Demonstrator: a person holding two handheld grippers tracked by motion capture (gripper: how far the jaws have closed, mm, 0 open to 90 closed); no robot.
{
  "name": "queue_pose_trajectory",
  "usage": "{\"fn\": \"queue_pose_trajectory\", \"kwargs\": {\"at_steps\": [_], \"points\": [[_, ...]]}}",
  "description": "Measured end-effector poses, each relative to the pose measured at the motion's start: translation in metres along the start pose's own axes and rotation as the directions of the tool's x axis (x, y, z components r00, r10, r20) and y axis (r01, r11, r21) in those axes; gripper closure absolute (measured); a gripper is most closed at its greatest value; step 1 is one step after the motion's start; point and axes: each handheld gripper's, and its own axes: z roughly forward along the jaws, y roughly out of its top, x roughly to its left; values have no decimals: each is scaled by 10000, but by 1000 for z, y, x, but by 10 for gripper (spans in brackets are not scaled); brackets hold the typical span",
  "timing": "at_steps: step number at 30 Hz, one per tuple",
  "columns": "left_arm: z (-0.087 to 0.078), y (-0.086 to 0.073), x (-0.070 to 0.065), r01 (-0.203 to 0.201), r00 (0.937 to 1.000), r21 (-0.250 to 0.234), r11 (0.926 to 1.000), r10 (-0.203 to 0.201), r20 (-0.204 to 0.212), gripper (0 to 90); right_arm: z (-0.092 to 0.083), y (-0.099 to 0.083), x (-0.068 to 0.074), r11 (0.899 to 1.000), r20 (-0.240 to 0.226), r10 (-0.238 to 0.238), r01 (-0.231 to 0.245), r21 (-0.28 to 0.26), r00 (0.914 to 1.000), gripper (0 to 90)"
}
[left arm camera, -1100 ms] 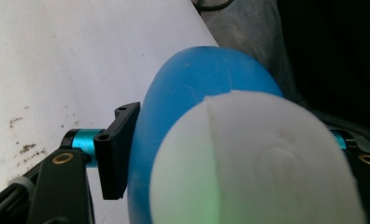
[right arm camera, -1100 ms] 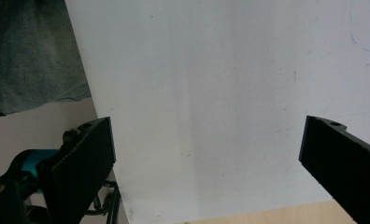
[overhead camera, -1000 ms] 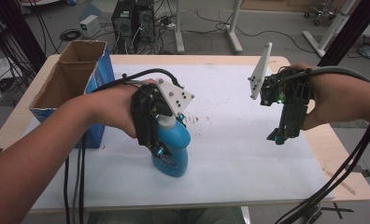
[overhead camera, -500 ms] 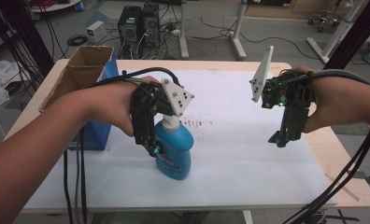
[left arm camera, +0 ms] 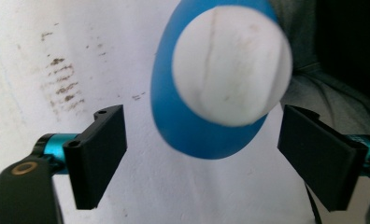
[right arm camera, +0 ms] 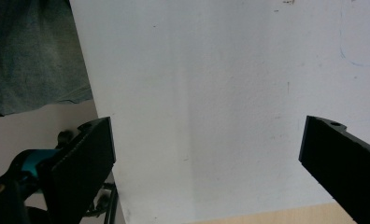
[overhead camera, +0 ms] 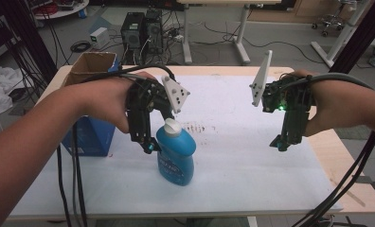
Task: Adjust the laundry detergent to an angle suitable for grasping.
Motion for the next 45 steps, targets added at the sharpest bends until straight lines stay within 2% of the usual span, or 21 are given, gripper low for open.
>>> {"fn": "queue_pose_trajectory", "kwargs": {"at_steps": [7, 13, 14, 15, 23, 26, 29, 33, 36, 41, 45], "points": [[-7, -2, 2, 251, 9995, 413, 9988, -243, -181, 129, -1, 2, 0, 10000, 15, -73, 73, -39, 10000, 27], [-17, -4, 0, 541, 9979, 893, 9945, -507, -398, 103, -2, 2, -2, 9999, 17, -96, 96, -105, 10000, 27], [-23, -6, -2, 732, 9964, 1046, 9918, -682, -511, 86, -2, 2, -2, 9999, 8, -89, 89, -119, 10000, 27], [-23, -6, -2, 732, 9964, 1046, 9918, -682, -511, 85, -2, 2, -2, 9999, 8, -89, 89, -119, 10000, 27], [-46, -7, -10, 1321, 9900, 1741, 9758, -1210, -729, 65, -5, 5, -4, 9997, 22, -192, 193, -140, 9998, 27], [-54, -7, -13, 1591, 9856, 2050, 9657, -1435, -890, 25, -6, 6, -5, 9996, 43, -245, 245, -133, 9997, 27], [-61, -7, -16, 1693, 9831, 2370, 9566, -1468, -1097, 16, -7, 8, -5, 9994, 49, -303, 304, -135, 9995, 27], [-71, -7, -20, 1670, 9847, 2408, 9561, -1496, -890, 16, -9, 11, -5, 9993, 107, -359, 360, -115, 9993, 28], [-77, -8, -22, 1831, 9818, 2577, 9487, -1627, -983, 17, -12, 14, -5, 9990, 106, -429, 431, -136, 9990, 27], [-84, -9, -22, 1976, 9789, 2728, 9416, -1745, -1065, 18, -15, 17, -7, 9987, 139, -507, 509, -103, 9986, 27], [-84, -11, -20, 2029, 9769, 2688, 9416, -1761, -1208, 18, -16, 19, -9, 9985, 87, -540, 540, 0, 9985, 27]]}}
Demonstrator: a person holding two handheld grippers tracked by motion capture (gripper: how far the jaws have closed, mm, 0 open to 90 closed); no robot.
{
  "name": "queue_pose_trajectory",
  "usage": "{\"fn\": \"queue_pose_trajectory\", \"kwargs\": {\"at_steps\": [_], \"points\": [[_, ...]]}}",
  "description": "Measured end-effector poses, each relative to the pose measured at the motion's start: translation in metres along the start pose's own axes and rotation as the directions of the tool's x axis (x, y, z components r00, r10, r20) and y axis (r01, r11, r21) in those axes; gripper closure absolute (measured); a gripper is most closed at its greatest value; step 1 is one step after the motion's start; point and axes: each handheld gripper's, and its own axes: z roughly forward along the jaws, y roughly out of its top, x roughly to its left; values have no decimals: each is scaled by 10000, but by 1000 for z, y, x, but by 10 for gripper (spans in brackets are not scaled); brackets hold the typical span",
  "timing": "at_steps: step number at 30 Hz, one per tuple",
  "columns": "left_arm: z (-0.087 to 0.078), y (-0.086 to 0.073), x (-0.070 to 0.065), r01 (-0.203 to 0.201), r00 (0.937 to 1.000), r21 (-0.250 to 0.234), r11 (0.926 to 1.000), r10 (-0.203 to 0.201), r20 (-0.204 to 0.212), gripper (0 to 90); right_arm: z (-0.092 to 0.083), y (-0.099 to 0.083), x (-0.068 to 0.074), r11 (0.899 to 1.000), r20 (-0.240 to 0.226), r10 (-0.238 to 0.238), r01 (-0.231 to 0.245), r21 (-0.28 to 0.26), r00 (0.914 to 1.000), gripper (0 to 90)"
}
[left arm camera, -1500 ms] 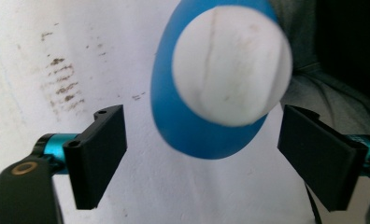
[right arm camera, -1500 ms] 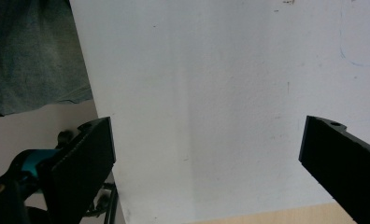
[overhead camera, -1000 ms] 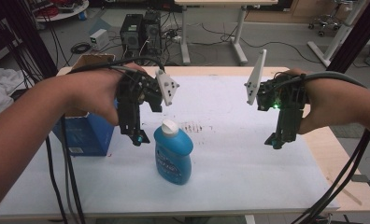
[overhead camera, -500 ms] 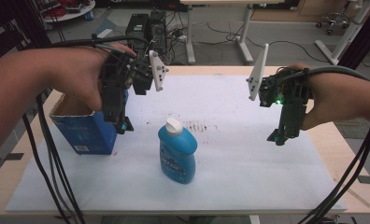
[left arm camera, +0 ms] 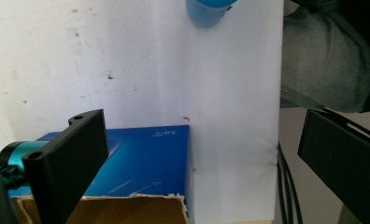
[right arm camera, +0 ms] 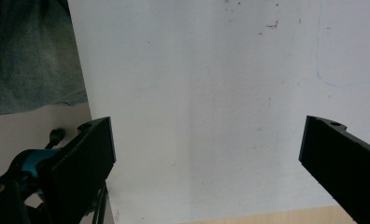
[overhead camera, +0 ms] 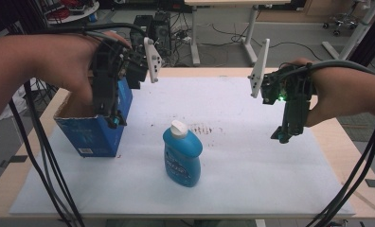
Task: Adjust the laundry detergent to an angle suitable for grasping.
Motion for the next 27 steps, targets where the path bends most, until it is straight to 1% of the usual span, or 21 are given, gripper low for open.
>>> {"fn": "queue_pose_trajectory", "kwargs": {"at_steps": [3, 4, 5, 8, 12, 14, 19, 24, 27], "points": [[3, -1, 4, 243, 9997, -4, 9997, -243, 61, 18, 1, 2, -4, 10000, -38, -20, 21, 58, 10000, 27], [4, -2, 6, 214, 9998, 29, 9998, -215, 58, 18, 1, 2, -6, 10000, -80, -14, 15, 97, 10000, 27], [5, -3, 8, 267, 9996, 5, 9996, -267, 17, 18, 2, 3, -8, 9999, -110, 4, -2, 124, 9999, 27], [12, -6, 16, 494, 9987, 14, 9988, -494, 145, 18, 4, 5, -13, 9998, -170, -55, 58, 209, 9998, 27], [20, -8, 26, 751, 9971, 79, 9971, -752, 145, 18, 7, 9, -22, 9998, -279, -43, 49, 216, 9996, 27], [24, -8, 32, 799, 9968, 110, 9967, -799, 69, 18, 9, 14, -27, 9998, -374, -94, 100, 158, 9993, 27], [34, -7, 47, 1044, 9943, 36, 9945, -1045, 219, 18, 16, 31, -40, 9994, -496, -261, 271, 209, 9984, 27], [44, -7, 56, 1162, 9926, 44, 9932, -1163, 346, 18, 18, 44, -50, 9988, -584, -455, 465, 160, 9973, 27], [48, -8, 60, 1197, 9918, 90, 9928, -1199, 435, 18, 20, 48, -54, 9985, -591, -514, 525, 170, 9969, 27]]}}
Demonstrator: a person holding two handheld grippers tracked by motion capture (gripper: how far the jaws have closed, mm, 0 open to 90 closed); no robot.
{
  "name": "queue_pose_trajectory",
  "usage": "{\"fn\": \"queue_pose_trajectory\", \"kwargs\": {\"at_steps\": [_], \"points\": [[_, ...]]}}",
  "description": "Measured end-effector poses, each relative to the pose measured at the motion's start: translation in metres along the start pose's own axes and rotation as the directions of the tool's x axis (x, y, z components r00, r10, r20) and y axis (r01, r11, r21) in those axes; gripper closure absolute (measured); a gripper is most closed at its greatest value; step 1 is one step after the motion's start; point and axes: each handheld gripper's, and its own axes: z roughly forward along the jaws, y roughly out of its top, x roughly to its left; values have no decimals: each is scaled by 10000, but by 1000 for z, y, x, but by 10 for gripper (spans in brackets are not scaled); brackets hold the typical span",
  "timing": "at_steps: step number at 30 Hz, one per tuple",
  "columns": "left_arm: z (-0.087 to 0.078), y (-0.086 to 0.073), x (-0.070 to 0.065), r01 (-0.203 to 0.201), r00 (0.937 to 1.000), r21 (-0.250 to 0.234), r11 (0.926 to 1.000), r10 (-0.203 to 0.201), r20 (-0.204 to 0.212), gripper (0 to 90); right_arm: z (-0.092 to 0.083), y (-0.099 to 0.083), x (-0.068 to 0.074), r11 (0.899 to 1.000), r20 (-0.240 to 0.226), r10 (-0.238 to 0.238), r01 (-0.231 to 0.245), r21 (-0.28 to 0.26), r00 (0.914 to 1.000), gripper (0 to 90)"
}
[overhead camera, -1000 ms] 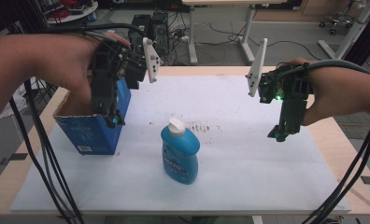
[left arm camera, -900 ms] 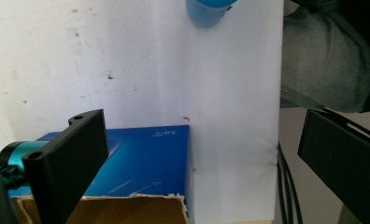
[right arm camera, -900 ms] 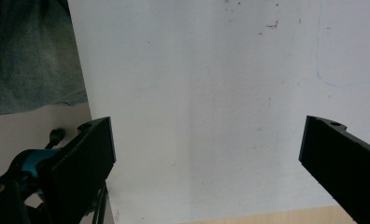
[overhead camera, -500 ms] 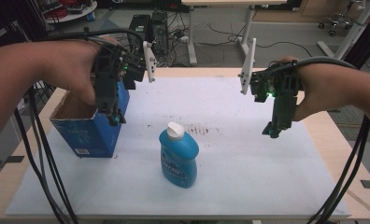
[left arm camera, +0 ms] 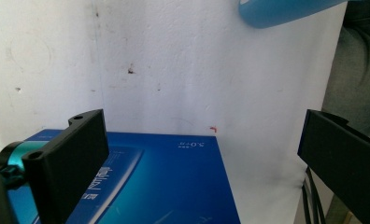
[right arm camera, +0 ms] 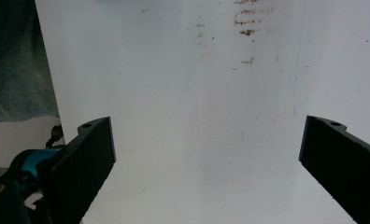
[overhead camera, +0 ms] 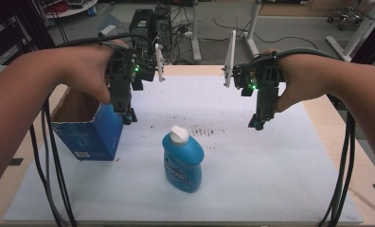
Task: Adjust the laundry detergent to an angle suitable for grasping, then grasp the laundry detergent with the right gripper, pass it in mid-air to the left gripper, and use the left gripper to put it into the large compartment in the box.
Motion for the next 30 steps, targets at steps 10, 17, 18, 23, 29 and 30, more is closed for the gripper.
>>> {"fn": "queue_pose_trajectory", "kwargs": {"at_steps": [10, 17, 18, 23, 29, 30], "points": [[1, 0, 2, -27, 10000, -91, 10000, 27, 56, 18, -1, -4, -5, 9999, 44, 98, -98, -112, 9999, 27], [1, 2, 0, -59, 10000, -98, 9999, 60, 30, 18, -3, -7, -3, 9998, 121, 178, -177, -106, 9998, 27], [1, 2, 0, -61, 10000, -36, 10000, 61, 13, 18, -4, -6, -2, 9998, 102, 207, -206, -59, 9997, 28], [1, 2, -3, -83, 10000, -72, 9999, 83, -25, 18, -5, -6, 1, 9999, 191, 113, -113, -43, 9998, 27], [0, 0, -8, -108, 9999, -40, 9999, 107, -78, 18, -8, -5, 8, 9999, 322, 138, -136, -44, 9994, 27], [0, 0, -10, -103, 9999, -38, 9999, 102, -89, 18, -9, -6, 10, 9999, 359, 156, -154, -56, 9992, 27]]}}
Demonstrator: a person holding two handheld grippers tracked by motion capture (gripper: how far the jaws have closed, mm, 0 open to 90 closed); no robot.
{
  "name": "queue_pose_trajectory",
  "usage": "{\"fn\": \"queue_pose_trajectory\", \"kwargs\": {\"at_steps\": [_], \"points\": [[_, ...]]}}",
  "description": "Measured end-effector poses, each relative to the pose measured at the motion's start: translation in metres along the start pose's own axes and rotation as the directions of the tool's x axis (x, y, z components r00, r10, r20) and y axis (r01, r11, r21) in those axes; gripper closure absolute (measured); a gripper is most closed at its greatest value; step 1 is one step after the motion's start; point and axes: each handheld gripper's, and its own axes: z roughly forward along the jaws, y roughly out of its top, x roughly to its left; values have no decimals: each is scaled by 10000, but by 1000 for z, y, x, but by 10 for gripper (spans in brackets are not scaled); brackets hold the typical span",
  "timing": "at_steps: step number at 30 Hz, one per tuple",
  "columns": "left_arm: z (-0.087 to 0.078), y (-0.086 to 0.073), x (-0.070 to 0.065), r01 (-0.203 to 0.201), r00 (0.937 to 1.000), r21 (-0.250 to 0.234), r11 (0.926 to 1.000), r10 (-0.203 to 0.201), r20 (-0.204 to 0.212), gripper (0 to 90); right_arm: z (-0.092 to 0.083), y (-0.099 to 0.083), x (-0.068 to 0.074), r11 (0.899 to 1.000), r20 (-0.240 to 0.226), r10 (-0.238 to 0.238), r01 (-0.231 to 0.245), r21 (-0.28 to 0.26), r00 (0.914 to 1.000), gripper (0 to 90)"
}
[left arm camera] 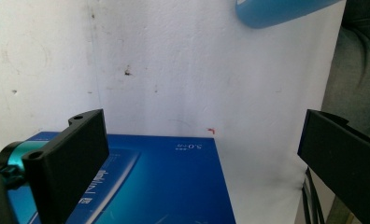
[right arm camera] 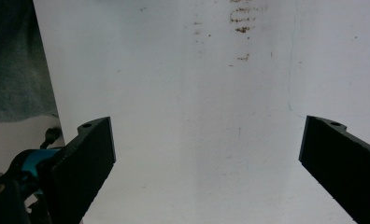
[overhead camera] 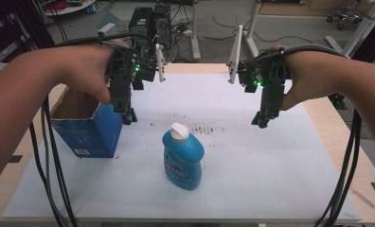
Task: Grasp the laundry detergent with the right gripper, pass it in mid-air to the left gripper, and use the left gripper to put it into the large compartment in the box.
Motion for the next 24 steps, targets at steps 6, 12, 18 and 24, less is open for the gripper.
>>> {"fn": "queue_pose_trajectory", "kwargs": {"at_steps": [6, 12, 18, 24], "points": [[-3, -2, -7, -62, 9999, -45, 10000, 61, -152, 18, -6, -4, 16, 9990, 136, 22, -16, -437, 9999, 27], [-4, -1, -10, -253, 9996, -56, 9997, 253, -143, 18, -10, -9, 33, 9942, 358, 306, -267, -1043, 9989, 27], [-4, -4, -10, -348, 9993, -197, 9992, 346, -132, 18, -9, -9, 47, 9893, 213, 422, -388, -1409, 9989, 27], [0, -12, -13, -246, 9996, -162, 9996, 244, -159, 18, -3, -13, 61, 9665, -2, 944, -916, -2397, 9955, 27]]}}
